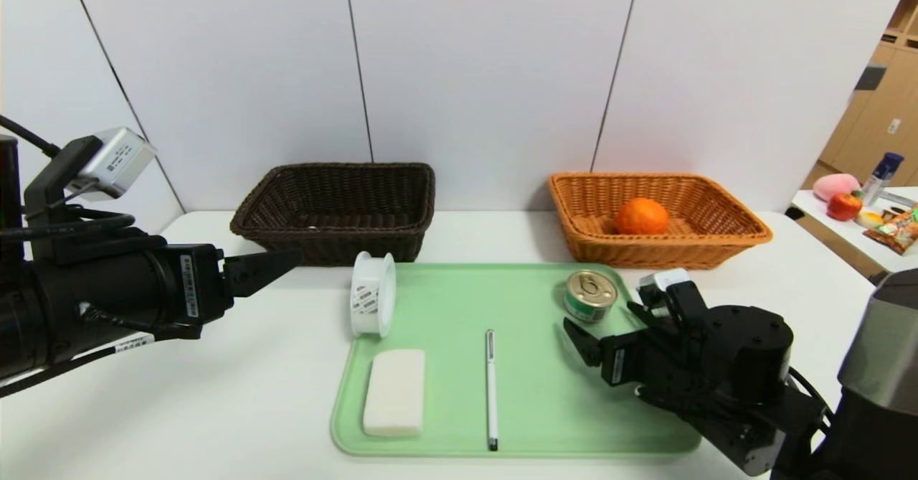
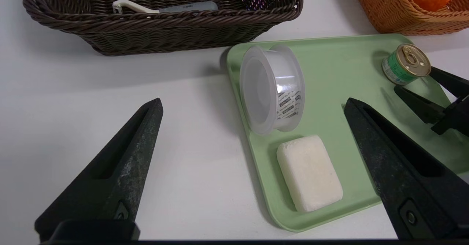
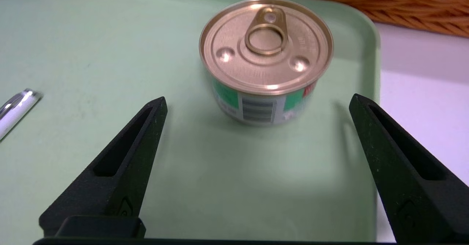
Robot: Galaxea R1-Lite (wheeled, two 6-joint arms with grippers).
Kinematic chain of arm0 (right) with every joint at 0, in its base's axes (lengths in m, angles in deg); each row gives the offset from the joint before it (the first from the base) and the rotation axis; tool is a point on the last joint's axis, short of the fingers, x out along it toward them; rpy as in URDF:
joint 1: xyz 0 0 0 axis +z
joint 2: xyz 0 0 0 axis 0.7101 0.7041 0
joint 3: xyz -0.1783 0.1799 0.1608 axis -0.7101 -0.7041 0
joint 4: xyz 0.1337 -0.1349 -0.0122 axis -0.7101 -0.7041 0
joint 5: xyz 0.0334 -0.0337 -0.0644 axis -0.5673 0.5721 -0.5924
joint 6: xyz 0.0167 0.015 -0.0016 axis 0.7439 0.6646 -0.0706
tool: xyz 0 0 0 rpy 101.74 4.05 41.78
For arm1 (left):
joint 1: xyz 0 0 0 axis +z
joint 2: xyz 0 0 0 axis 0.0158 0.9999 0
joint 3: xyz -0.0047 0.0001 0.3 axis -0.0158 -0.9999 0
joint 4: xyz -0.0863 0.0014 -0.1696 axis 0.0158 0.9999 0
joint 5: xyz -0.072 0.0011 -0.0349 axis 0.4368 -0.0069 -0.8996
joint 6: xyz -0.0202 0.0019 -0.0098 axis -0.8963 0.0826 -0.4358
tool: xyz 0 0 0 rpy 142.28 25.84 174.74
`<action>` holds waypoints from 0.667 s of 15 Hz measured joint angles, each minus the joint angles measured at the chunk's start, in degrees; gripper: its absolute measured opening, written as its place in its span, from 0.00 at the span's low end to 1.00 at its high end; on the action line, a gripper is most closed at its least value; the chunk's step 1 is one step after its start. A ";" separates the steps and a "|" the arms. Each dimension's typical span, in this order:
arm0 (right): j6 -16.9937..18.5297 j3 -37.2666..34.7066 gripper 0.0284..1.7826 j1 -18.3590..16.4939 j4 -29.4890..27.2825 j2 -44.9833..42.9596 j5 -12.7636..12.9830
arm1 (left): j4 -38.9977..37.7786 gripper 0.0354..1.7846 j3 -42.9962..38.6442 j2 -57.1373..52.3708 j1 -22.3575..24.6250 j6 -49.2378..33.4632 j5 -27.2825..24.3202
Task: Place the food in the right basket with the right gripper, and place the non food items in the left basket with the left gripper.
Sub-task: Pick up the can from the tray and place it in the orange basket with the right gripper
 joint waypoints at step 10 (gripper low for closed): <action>-2.72 -2.89 0.96 -1.40 0.72 -12.59 -1.18 | -0.02 0.98 -0.37 0.13 -0.06 -0.05 -0.06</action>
